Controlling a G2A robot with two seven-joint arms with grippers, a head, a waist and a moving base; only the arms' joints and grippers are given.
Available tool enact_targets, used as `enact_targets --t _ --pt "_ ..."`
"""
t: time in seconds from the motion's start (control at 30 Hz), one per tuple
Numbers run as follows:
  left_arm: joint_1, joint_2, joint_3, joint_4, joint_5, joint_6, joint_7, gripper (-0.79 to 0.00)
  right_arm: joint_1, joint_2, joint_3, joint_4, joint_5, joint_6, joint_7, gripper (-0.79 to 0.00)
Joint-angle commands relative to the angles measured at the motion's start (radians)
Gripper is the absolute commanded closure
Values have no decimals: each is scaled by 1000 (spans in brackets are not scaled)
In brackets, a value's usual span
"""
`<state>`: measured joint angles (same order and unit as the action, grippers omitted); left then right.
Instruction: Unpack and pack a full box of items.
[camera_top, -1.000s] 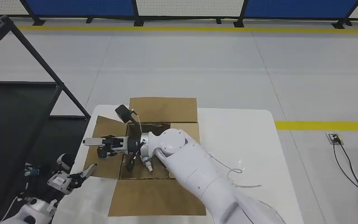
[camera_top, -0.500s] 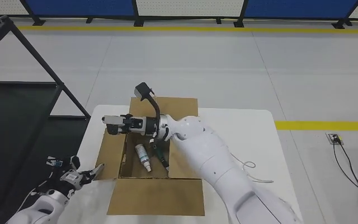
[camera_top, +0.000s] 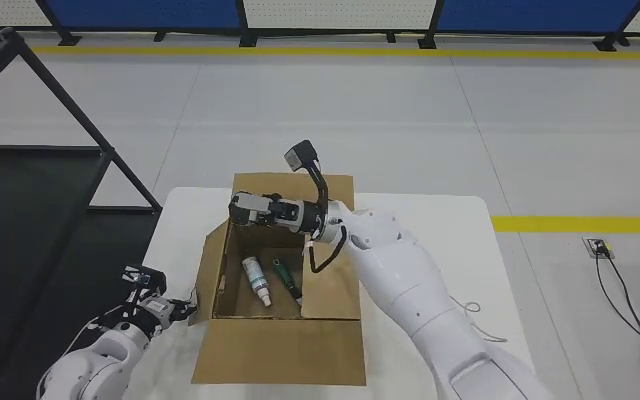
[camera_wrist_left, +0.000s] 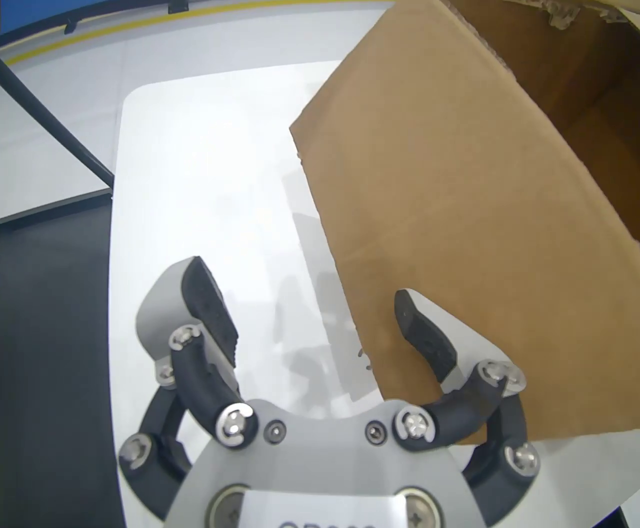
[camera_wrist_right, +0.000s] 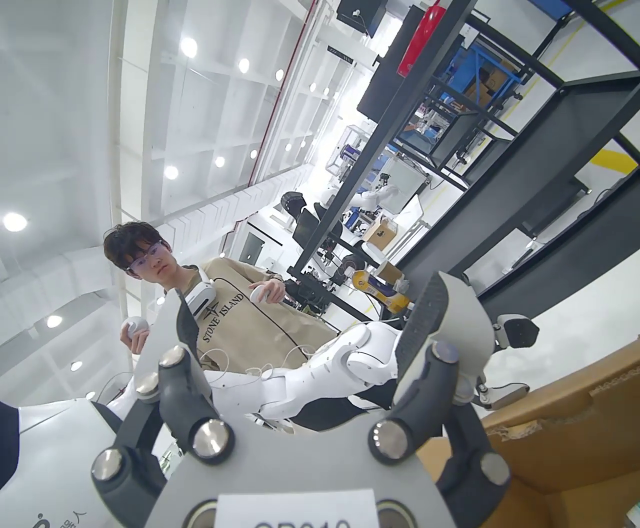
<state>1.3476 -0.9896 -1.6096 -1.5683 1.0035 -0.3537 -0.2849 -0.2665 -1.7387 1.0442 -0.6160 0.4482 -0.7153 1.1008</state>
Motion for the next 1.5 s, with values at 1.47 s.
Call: enact_targets --t 1.47 --pt "152 4 -314 -369 -84 34 153 -785 -295 170 216 -564 -169 248 60 -785"
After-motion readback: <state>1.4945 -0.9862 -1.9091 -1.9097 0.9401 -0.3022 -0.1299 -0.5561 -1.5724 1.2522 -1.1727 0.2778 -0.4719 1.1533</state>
